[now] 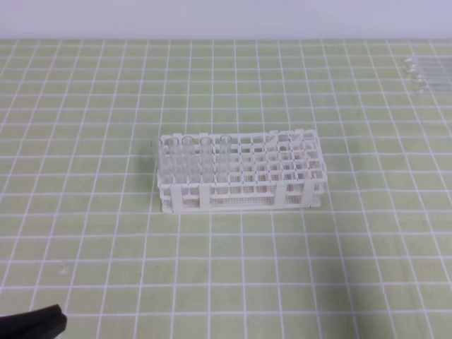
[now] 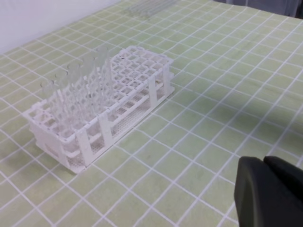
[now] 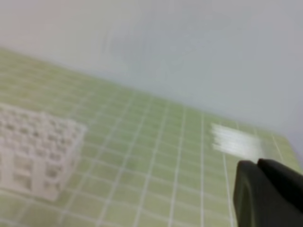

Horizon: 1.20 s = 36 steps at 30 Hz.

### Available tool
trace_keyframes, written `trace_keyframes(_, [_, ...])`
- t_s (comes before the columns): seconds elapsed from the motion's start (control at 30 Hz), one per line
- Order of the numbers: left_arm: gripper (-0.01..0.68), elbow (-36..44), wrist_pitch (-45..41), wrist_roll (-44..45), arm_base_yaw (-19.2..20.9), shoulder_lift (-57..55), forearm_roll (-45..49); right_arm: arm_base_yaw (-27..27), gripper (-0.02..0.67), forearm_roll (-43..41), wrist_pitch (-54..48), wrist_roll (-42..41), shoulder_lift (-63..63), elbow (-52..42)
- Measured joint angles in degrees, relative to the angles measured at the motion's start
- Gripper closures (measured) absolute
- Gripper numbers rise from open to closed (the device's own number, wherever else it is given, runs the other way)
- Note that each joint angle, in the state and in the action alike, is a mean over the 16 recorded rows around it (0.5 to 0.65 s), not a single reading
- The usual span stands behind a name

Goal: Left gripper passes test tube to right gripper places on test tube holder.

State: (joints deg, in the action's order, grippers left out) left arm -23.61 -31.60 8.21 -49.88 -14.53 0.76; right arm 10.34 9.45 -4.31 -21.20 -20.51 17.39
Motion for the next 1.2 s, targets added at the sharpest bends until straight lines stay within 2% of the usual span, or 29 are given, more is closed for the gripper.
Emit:
trace_keyframes(0.2, [0.674, 0.00, 0.00, 0.00, 0.00, -0.04, 0.00, -6.74, 0.664, 2.55, -2.39, 2.00, 7.03, -8.61])
trace_keyframes(0.4, [0.675, -0.01, 0.08, 0.00, 0.02, -0.15, 0.01, -9.88, 0.664, 5.46, -0.39, 4.35, 12.15, -14.89])
trace_keyframes(0.57, [0.675, -0.01, 0.10, -0.01, 0.02, -0.20, 0.02, -10.58, 0.664, 4.19, -1.45, 9.77, 15.57, -17.24])
trace_keyframes(0.93, [0.675, -0.01, 0.01, 0.00, 0.02, -0.22, 0.01, -10.63, 0.664, -5.40, -10.40, 24.57, 21.00, -17.46])
trace_keyframes(1.2, [0.675, -0.01, 0.01, 0.00, 0.02, -0.22, 0.01, -10.63, 0.664, -6.29, -11.73, 26.99, 21.26, -17.46])
